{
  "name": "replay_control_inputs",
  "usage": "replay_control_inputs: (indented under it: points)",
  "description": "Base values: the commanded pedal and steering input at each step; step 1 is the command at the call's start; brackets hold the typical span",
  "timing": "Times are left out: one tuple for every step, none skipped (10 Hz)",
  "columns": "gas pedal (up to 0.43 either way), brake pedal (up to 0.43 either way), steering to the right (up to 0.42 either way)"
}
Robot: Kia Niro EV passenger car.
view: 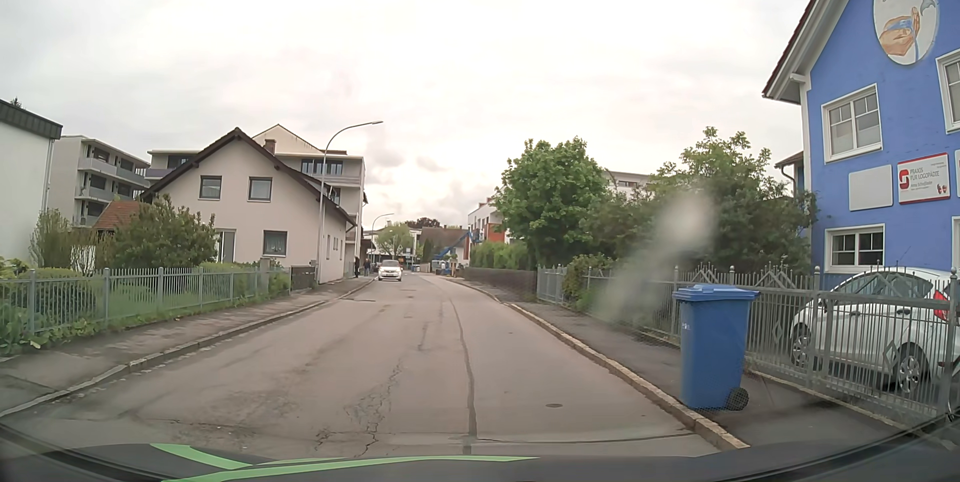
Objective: Follow the waypoints while adhering to traffic rules and regulations
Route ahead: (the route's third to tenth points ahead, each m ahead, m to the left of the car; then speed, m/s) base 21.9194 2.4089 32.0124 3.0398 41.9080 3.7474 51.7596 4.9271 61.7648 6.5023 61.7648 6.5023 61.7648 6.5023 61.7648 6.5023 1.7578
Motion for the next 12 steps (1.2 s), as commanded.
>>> replay_control_inputs:
  points:
    - [0.118,0.0,-0.093]
    - [0.118,0.0,-0.093]
    - [0.118,0.0,-0.092]
    - [0.118,0.0,-0.09]
    - [0.118,0.0,-0.085]
    - [0.118,0.0,-0.075]
    - [0.118,0.0,-0.067]
    - [0.118,0.0,-0.063]
    - [0.138,0.0,-0.056]
    - [0.15,0.0,-0.047]
    - [0.15,0.0,-0.036]
    - [0.157,0.0,-0.029]
